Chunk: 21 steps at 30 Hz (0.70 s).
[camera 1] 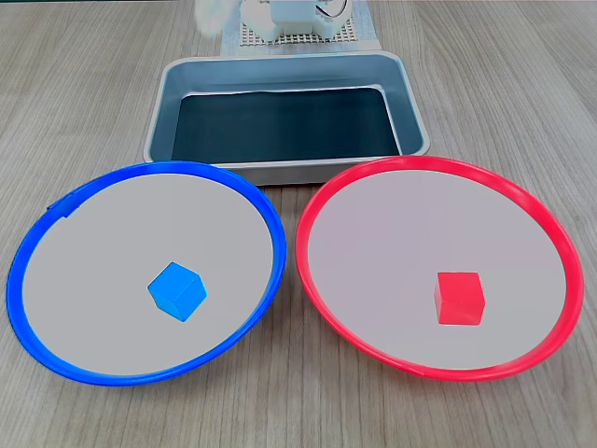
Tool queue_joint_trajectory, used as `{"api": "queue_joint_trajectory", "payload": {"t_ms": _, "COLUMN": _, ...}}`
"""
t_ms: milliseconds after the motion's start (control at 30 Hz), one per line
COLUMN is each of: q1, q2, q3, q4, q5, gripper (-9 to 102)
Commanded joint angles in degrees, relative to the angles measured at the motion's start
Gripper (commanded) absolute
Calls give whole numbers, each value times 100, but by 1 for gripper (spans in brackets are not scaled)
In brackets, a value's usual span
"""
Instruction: Move two blocks tray to matching dishes
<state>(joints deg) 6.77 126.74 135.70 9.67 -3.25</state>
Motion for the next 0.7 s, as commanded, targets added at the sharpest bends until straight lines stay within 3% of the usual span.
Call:
{"api": "queue_joint_trajectory", "payload": {"t_ms": 0, "q1": -369, "q2": 1503, "q3": 1301, "q4": -35, "q5": 773, "gripper": 0}}
{"api": "queue_joint_trajectory", "payload": {"t_ms": 233, "q1": -431, "q2": 4799, "q3": 3542, "q4": 1925, "q5": 483, "gripper": 0}}
{"api": "queue_joint_trajectory", "payload": {"t_ms": 567, "q1": -229, "q2": 6390, "q3": 3753, "q4": 4676, "q5": 369, "gripper": 0}}
{"api": "queue_joint_trajectory", "payload": {"t_ms": 667, "q1": -255, "q2": 6398, "q3": 3753, "q4": 4737, "q5": 387, "gripper": 0}}
